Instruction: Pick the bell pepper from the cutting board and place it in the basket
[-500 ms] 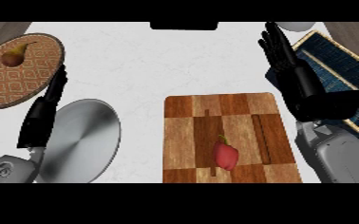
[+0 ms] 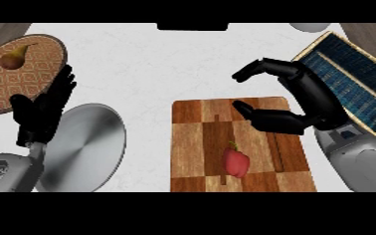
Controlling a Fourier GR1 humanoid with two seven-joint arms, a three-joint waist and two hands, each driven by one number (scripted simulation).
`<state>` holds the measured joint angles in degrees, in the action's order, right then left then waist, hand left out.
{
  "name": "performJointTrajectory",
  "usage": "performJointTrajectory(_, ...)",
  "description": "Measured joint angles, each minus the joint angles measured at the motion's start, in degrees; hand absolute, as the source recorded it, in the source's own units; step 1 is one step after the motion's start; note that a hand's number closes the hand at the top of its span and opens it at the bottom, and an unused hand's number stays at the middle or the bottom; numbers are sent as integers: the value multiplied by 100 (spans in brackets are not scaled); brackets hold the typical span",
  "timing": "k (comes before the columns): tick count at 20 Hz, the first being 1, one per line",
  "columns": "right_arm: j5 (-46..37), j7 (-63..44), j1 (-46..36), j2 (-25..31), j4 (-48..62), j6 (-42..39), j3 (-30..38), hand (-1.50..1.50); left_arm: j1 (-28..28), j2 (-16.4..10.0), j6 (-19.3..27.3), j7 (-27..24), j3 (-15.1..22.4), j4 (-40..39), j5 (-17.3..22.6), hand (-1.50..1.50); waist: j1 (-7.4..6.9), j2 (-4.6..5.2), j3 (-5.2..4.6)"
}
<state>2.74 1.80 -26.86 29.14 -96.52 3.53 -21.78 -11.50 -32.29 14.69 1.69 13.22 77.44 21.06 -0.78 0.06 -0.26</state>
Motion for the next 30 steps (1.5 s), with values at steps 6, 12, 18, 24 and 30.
performJointTrajectory(6,-2287,-469,23,-1037,122,1173,-1647,-150,-91,70,-146,308,-55,-55,194,0,4,-24,10)
performJointTrajectory(12,-3688,-2834,-606,-2246,323,1100,-2301,-150,-147,72,-234,478,-165,-110,283,0,71,-62,4)
performJointTrajectory(18,-4438,-5008,-1628,-2233,536,-414,-2264,-150,-9,65,-244,489,-176,-109,270,0,152,-144,-14)
performJointTrajectory(24,-4357,-6239,-2606,-2238,439,-1934,-1677,-150,44,66,-248,490,-238,-98,280,0,196,-142,-3)
performJointTrajectory(30,-3378,-6454,-2812,-2411,429,-2789,-1078,-150,-6,99,-193,531,-279,-99,252,0,266,-135,5)
